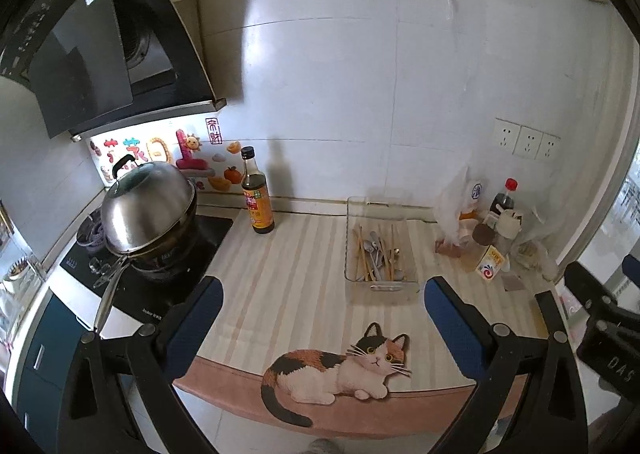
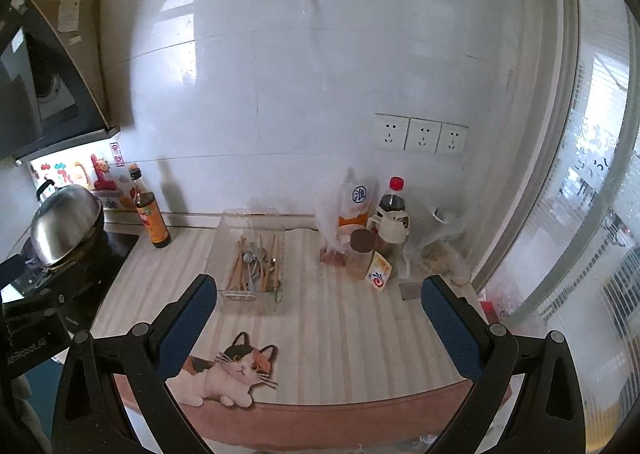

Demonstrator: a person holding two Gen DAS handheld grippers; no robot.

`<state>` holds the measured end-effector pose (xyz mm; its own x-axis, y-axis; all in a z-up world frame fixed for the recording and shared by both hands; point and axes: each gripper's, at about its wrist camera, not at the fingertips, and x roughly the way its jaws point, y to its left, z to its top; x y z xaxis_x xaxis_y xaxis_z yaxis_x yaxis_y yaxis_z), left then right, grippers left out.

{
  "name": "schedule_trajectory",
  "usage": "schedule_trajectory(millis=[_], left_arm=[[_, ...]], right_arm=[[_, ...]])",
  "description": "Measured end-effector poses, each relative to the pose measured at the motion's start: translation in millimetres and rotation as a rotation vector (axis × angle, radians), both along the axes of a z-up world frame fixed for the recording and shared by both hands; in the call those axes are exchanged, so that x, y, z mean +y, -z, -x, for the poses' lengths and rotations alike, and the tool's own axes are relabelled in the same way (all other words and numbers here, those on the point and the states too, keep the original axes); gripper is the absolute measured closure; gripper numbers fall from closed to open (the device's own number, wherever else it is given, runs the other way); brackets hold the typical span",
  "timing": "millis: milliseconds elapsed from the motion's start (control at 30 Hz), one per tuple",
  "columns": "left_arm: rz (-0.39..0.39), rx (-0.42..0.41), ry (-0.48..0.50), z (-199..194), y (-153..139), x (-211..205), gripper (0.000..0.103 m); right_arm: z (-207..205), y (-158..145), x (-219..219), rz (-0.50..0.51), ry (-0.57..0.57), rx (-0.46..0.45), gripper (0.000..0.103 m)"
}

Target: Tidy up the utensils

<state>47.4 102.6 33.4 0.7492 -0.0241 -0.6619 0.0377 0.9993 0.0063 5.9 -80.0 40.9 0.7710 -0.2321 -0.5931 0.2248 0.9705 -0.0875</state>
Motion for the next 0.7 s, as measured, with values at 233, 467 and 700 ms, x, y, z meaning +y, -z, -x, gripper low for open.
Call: schedule_trajectory(millis=[233, 467, 700], left_arm=[[-0.018, 0.011, -0.005, 15, 0, -2, 0.000], [-0.033, 0.049, -0.005, 27, 8, -3, 0.000], [-0.027, 0.045, 0.001, 34, 7, 1, 0.000]], right_arm=[[14, -1, 3, -0.015, -0.016, 0.003, 0.000], [26, 5, 7, -0.024, -0.034, 0.035, 0.000], [33, 8, 9, -0.017, -0.033, 0.047, 0.000]])
